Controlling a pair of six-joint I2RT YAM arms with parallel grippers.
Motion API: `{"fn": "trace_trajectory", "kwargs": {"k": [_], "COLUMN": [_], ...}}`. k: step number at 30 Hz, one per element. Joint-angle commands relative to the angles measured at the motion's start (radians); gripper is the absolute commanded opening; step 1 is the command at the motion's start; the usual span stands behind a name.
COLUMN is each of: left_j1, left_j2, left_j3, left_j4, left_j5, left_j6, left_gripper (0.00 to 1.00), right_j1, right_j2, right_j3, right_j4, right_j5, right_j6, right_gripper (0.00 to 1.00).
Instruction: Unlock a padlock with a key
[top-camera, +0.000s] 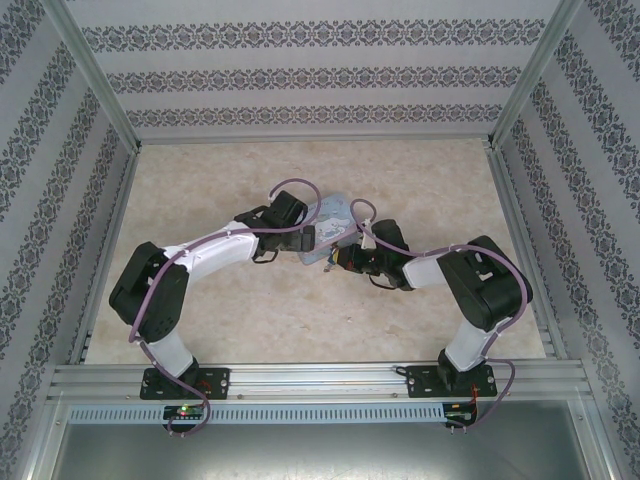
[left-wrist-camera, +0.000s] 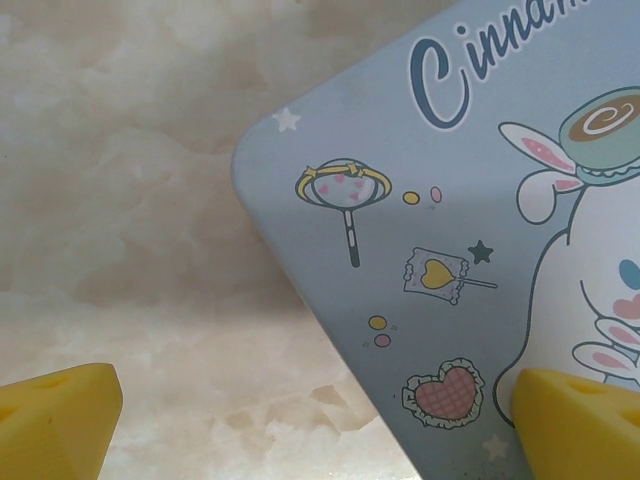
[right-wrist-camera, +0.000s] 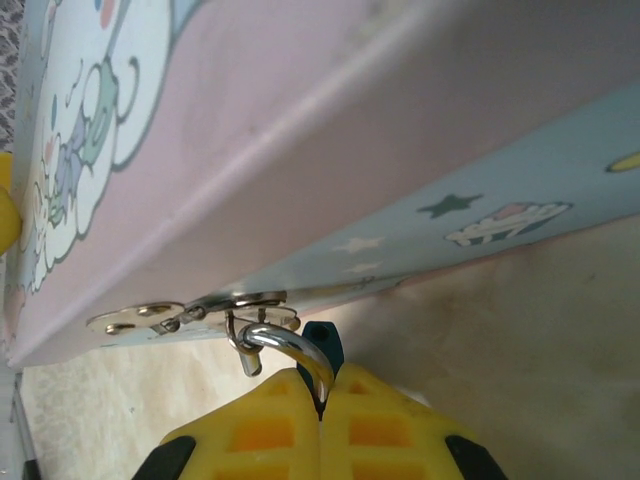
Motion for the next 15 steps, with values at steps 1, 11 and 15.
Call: {"fn": "trace_trajectory", "kwargs": {"k": [1,11,15], "left_j1": [-0.011,-0.020,-0.019], "left_j2": [0.047,0.062,0.067], "left_j3": [-0.010,-0.019,-0.023], "left_j4": [-0.069,-0.068,-0.068], "left_j5": [-0.056,-0.056,-0.059], "left_j6": [0.035,0.050,0.055], "left_gripper": [1.00,1.00,1.00], "right_j1": [-0.026,-0.060,-0.069], "right_j2": [0.037,0.149,0.169], "right_j3": [-0.041,-0.099,-0.104], "right_j4": [0.047,0.377,0.410], "right_j5": [-0.018,-0.085,-0.089], "right_j6": [0.061,0.265,0.286], "right_gripper": [0.00,0.00,0.00]}}
